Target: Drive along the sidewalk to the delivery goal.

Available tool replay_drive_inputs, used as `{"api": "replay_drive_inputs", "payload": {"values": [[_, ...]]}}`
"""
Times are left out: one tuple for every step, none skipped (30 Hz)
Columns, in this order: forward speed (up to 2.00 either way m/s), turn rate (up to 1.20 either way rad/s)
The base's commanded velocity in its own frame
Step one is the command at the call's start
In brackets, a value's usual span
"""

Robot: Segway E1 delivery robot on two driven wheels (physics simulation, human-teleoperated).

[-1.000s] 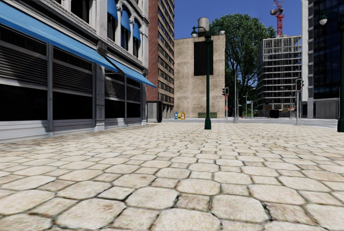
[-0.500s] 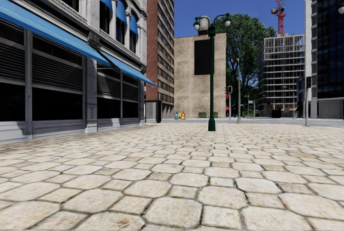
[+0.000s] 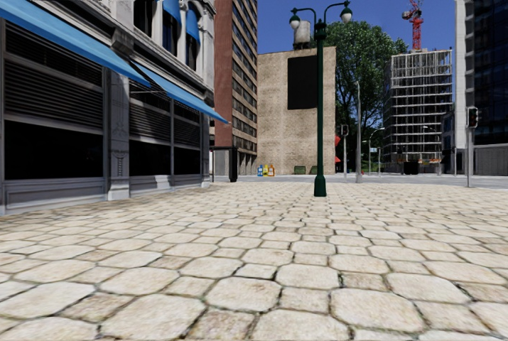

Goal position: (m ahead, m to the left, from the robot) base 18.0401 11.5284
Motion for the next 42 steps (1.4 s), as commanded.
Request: {"api": "replay_drive_inputs", "payload": {"values": [[2.00,0.00],[2.00,0.00],[2.00,0.00],[2.00,0.00],[2.00,0.00],[2.00,0.00],[2.00,0.00],[2.00,0.00],[2.00,0.00],[2.00,0.00],[2.00,0.00],[2.00,0.00],[2.00,0.00],[2.00,0.00],[2.00,0.00],[2.00,0.00],[2.00,0.00],[2.00,0.00],[2.00,0.00],[2.00,0.00],[2.00,0.00],[2.00,0.00],[2.00,0.00],[2.00,0.00],[2.00,0.00],[2.00,0.00],[2.00,0.00],[2.00,0.00],[2.00,0.00],[2.00,0.00],[2.00,0.00],[2.00,0.00],[2.00,0.00],[2.00,0.00],[2.00,0.00],[2.00,0.00],[2.00,0.00],[2.00,0.00],[2.00,0.00],[2.00,0.00],[2.00,0.00],[2.00,0.00]]}}
